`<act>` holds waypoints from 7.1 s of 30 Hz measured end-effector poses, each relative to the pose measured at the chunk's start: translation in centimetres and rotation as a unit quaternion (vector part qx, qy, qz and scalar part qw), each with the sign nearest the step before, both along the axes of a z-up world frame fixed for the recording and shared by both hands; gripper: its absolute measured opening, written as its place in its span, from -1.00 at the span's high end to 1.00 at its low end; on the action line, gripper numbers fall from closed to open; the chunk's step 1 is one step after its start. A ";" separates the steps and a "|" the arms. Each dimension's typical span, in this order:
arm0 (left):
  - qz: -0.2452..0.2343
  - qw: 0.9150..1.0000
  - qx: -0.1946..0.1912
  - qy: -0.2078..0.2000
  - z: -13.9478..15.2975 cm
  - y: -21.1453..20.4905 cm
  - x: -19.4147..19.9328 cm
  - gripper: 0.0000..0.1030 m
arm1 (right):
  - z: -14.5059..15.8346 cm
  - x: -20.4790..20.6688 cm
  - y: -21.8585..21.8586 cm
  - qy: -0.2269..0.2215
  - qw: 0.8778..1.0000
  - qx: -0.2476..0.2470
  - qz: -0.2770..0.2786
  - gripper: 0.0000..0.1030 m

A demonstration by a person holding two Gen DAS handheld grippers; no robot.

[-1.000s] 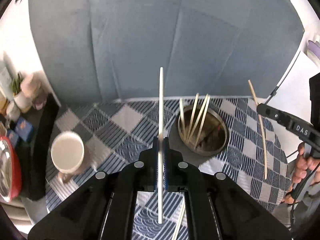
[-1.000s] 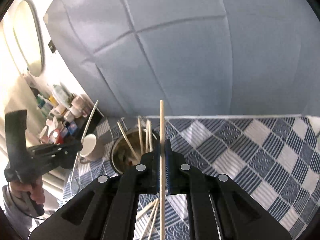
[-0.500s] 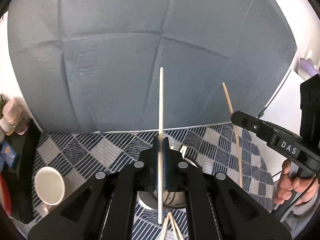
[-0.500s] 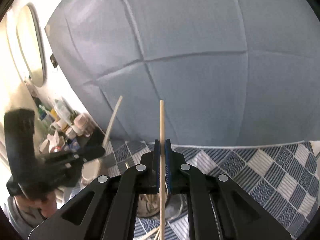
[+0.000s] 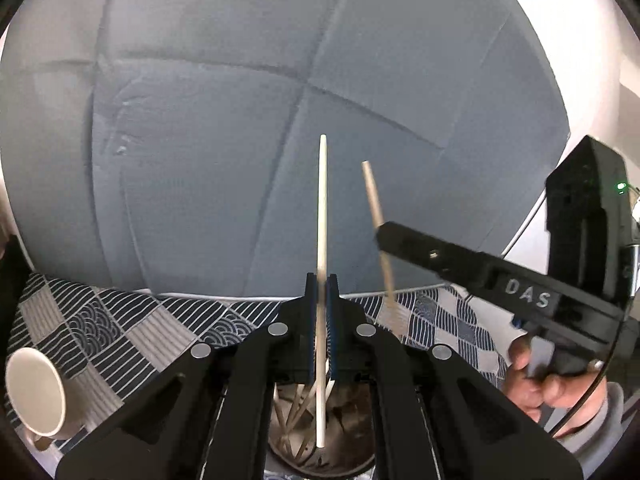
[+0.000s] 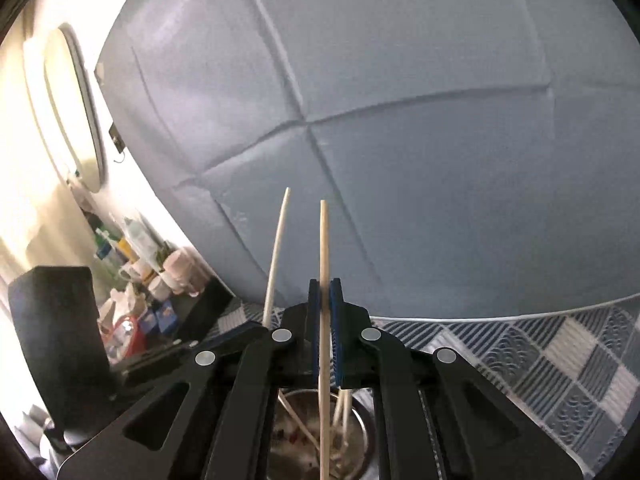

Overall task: Organize utensils
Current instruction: 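Lift left tool's white stick over the black holder while right tool carries its wooden stick there, then open left tool dropping its stick into the holder while right tool releases its stick, then move both tools back down to the remaining sticks beside the holder, then grasp a white stick with left tool while right tool grasps a wooden stick, then raise left tool's stick over the holder opening while right tool carries its stick there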

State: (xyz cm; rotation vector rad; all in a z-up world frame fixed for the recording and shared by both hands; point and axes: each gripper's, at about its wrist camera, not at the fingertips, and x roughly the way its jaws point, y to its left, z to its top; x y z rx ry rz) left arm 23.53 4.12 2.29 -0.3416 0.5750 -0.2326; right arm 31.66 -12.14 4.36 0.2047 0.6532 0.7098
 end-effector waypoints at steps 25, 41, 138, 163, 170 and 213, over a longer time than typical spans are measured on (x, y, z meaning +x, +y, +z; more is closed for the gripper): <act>0.008 0.999 0.037 -0.038 -5.7 -1.8 -2.4 0.91 | -5.8 -1.8 -1.6 -0.005 0.999 0.036 0.017 0.90; 0.035 0.997 0.020 -0.064 -2.9 0.1 -5.6 0.06 | -3.0 -4.6 -4.7 -0.026 0.998 0.042 -0.026 0.38; -0.077 0.931 0.234 0.270 -19.7 -1.8 -14.9 -0.91 | -23.8 -17.0 -1.2 0.169 0.943 -0.287 0.003 -0.84; -0.086 0.925 0.201 0.310 -18.5 0.4 -15.2 0.91 | -22.6 -15.8 -7.0 0.197 0.928 -0.317 0.015 0.91; -0.078 0.929 0.114 0.343 -18.7 3.7 -16.1 0.91 | -22.6 -15.0 -9.2 0.241 0.932 -0.269 0.008 0.91; -0.050 0.988 0.078 0.126 0.9 1.0 -3.2 0.91 | -1.1 -5.5 -3.6 0.034 0.998 -0.025 0.040 0.91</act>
